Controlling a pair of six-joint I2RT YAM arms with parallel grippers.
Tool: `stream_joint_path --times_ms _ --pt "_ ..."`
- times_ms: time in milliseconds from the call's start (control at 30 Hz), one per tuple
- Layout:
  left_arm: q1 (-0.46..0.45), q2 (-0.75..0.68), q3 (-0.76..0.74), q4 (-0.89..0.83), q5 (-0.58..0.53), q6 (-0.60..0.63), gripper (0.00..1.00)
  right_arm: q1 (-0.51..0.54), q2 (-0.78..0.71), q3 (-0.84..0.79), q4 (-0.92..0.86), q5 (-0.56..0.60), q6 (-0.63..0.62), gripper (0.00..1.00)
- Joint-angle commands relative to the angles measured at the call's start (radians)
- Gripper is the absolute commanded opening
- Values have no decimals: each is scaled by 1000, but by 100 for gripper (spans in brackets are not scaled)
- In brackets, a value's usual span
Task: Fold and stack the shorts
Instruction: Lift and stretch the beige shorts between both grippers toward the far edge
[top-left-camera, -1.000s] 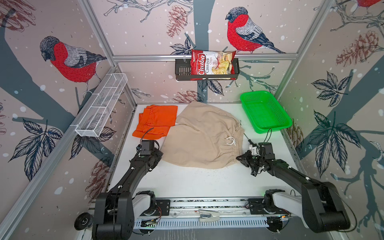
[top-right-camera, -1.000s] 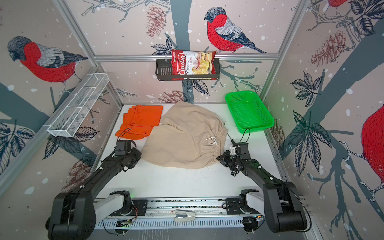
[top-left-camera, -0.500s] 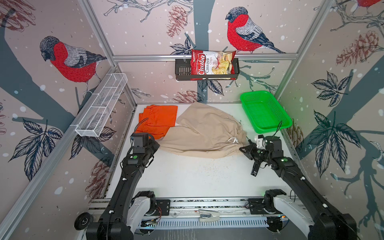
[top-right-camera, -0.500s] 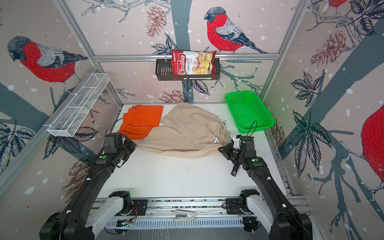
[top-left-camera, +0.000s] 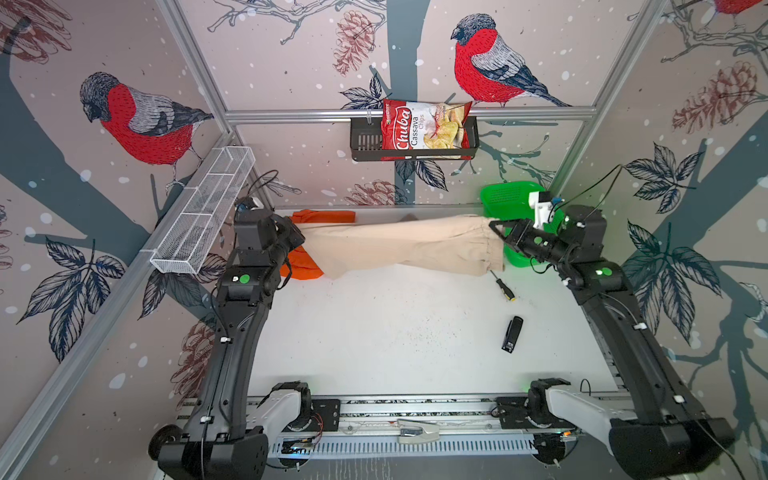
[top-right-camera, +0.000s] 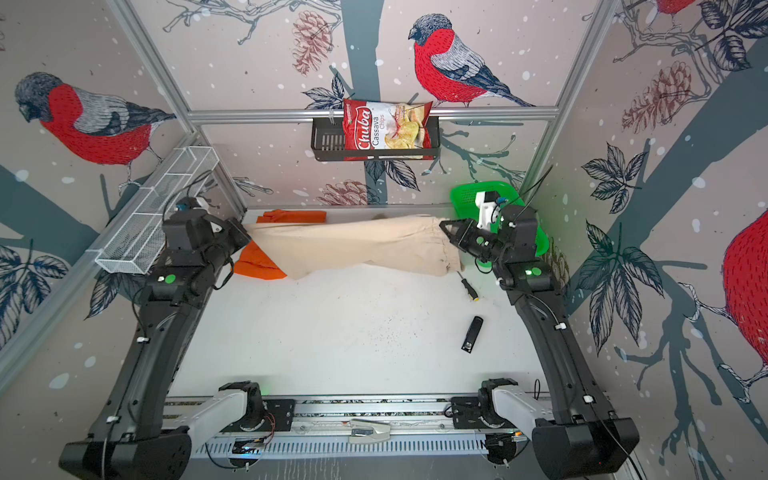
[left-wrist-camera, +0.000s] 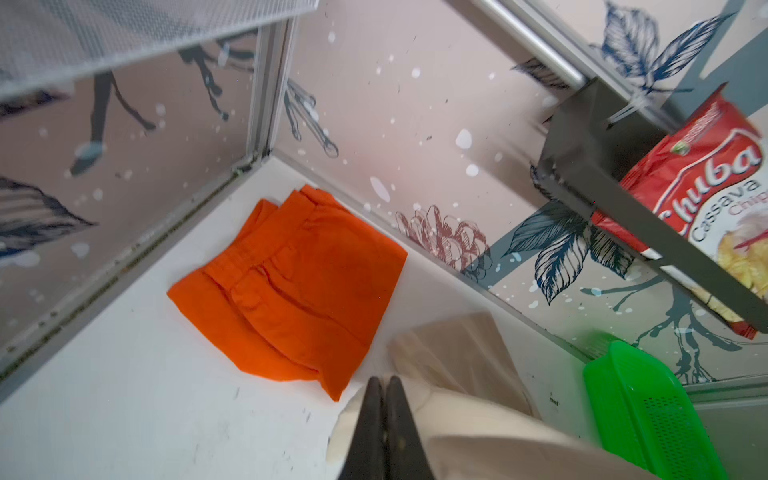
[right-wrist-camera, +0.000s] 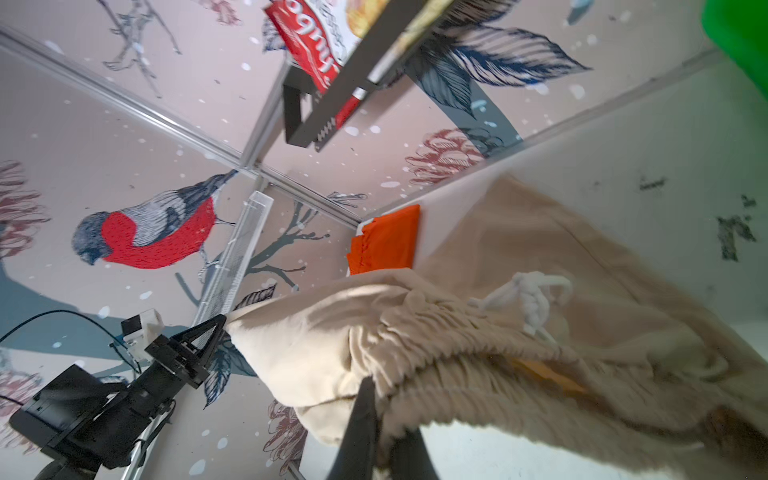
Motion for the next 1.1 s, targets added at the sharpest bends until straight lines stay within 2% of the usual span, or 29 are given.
stream_joint_path --times_ms 0,233,433,567,700,833,900,1067 --pt "3 -6 101 -11 -99 123 0 7 6 115 36 -46 -37 4" --pt "2 -43 283 -9 -153 245 0 14 -43 321 82 -102 -19 4" --pt "2 -22 369 -4 -148 283 0 14 -54 378 124 -105 27 4" --pt "3 40 377 43 -113 281 0 18 14 391 150 -103 46 2" --pt "3 149 399 111 -68 272 0 36 155 442 167 -90 37 2" --pt "3 299 477 161 -48 282 0 49 373 563 194 -98 28 1" --pt "5 380 560 168 -47 294 0 50 506 688 198 -121 35 1" --pt "14 546 838 164 -24 316 0 48 838 1165 185 -202 115 1"
